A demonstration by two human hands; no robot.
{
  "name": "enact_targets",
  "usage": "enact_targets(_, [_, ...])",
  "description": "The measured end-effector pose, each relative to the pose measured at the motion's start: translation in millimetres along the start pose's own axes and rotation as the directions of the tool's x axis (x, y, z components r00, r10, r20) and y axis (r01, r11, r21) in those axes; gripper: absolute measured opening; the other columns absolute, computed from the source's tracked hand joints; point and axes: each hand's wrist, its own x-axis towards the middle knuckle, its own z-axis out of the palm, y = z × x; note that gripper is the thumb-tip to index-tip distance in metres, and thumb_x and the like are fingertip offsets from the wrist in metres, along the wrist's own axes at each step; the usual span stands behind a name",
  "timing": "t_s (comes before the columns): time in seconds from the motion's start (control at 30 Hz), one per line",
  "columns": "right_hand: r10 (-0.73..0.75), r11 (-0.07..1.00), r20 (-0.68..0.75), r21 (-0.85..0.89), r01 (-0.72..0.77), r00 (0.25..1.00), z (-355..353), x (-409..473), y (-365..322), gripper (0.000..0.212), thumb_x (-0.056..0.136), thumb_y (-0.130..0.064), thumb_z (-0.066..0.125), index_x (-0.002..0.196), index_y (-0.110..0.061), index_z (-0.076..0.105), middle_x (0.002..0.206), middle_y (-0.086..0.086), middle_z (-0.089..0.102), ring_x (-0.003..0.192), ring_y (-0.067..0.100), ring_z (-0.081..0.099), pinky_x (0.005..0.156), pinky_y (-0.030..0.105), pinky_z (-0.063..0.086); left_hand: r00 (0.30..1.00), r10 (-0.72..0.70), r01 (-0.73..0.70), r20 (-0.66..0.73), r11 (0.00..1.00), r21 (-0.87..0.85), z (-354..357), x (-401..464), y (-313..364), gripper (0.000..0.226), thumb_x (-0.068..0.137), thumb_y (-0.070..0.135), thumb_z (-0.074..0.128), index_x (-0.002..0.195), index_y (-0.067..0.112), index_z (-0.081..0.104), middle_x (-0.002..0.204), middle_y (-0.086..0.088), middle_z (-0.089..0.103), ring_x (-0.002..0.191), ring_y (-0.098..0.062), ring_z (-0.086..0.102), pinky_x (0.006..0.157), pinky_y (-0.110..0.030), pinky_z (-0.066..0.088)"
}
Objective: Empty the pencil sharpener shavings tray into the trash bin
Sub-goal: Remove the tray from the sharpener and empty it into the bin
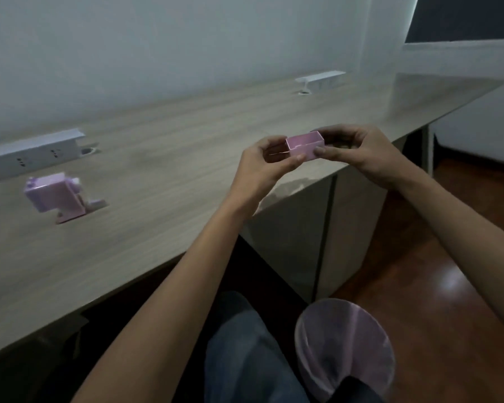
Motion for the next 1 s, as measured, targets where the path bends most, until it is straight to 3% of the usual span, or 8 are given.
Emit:
enact_targets(0.23, [0.167,0.985,-0.096,0.051,-0.162,0.981,-46,-64,68,0.055,0.075,-0.013,0.082,0.128,-0.006,0.067,0.119,0.008,0.075,0.111,0.018,0.071,0.099,0.026,0.054,0.987,-0.074,0.082,0.145,0.995,-0.05,68,-19,-61,0.053,0.082,0.004,0.079,0.131,-0.001,0.061,0.117,-0.006,0.073,0.104,-0.009,0.072,0.086,-0.016,0.055])
enact_targets(0.33, [0.27,0.961,-0.088,0.088,-0.262,0.959,-55,-92,102,0.053,0.077,-0.009,0.082,0.128,-0.007,0.067,0.121,0.009,0.075,0.113,0.02,0.071,0.099,0.029,0.055,0.976,-0.118,0.131,0.184,0.99,-0.056,90,-31,-95,0.051,0.083,0.004,0.078,0.132,0.0,0.061,0.121,-0.01,0.073,0.11,-0.015,0.071,0.092,-0.021,0.056])
enact_targets(0.47, [0.4,0.911,-0.084,0.144,-0.386,0.913,-48,-120,153,0.054,0.076,-0.008,0.084,0.127,-0.003,0.067,0.12,0.012,0.075,0.117,0.024,0.07,0.105,0.036,0.052,0.949,-0.237,0.249,0.207,0.968,-0.038,106,-47,-145,0.048,0.083,-0.002,0.076,0.129,-0.003,0.061,0.12,-0.013,0.072,0.101,-0.007,0.073,0.089,-0.018,0.056])
enact_targets(0.6, [0.507,0.856,-0.047,0.143,-0.496,0.861,-27,-144,203,0.055,0.076,-0.009,0.085,0.128,-0.002,0.067,0.121,0.011,0.075,0.117,0.021,0.07,0.106,0.038,0.052,0.895,-0.397,0.41,0.204,0.912,-0.024,109,-66,-197,0.052,0.083,-0.003,0.076,0.132,-0.006,0.059,0.126,-0.018,0.069,0.116,-0.022,0.068,0.094,-0.018,0.056])
enact_targets(0.67, [0.556,0.824,-0.027,0.145,-0.547,0.83,-16,-155,223,0.055,0.076,-0.009,0.086,0.127,-0.003,0.068,0.121,0.01,0.075,0.116,0.02,0.07,0.106,0.036,0.052,0.865,-0.455,0.468,0.21,0.883,-0.014,109,-73,-218,0.052,0.082,-0.005,0.075,0.131,-0.008,0.059,0.127,-0.019,0.068,0.111,-0.019,0.07,0.091,-0.016,0.056])
enact_targets(0.77, [0.617,0.776,0.001,0.161,-0.609,0.787,-4,-174,249,0.055,0.076,-0.006,0.085,0.128,-0.002,0.067,0.121,0.011,0.074,0.116,0.02,0.07,0.101,0.03,0.054,0.828,-0.516,0.527,0.218,0.85,0.005,110,-83,-244,0.052,0.082,-0.009,0.074,0.131,-0.009,0.057,0.122,-0.015,0.067,0.091,-0.001,0.071,0.079,-0.011,0.057])
enact_targets(0.9, [0.691,0.705,0.022,0.204,-0.68,0.723,7,-198,281,0.057,0.075,-0.006,0.086,0.128,-0.001,0.066,0.124,0.014,0.073,0.119,0.022,0.068,0.105,0.032,0.052,0.79,-0.57,0.577,0.227,0.816,0.041,115,-94,-275,0.051,0.083,-0.011,0.072,0.131,-0.01,0.056,0.128,-0.024,0.064,0.113,-0.024,0.066,0.085,-0.012,0.057])
enact_targets(1.0, [0.724,0.667,0.018,0.235,-0.707,0.689,15,-213,298,0.056,0.075,-0.006,0.086,0.128,-0.001,0.067,0.124,0.014,0.073,0.119,0.02,0.068,0.104,0.029,0.053,0.77,-0.598,0.598,0.221,0.798,0.074,119,-103,-295,0.048,0.083,-0.01,0.072,0.129,-0.011,0.058,0.127,-0.027,0.065,0.112,-0.025,0.065,0.086,-0.013,0.056])
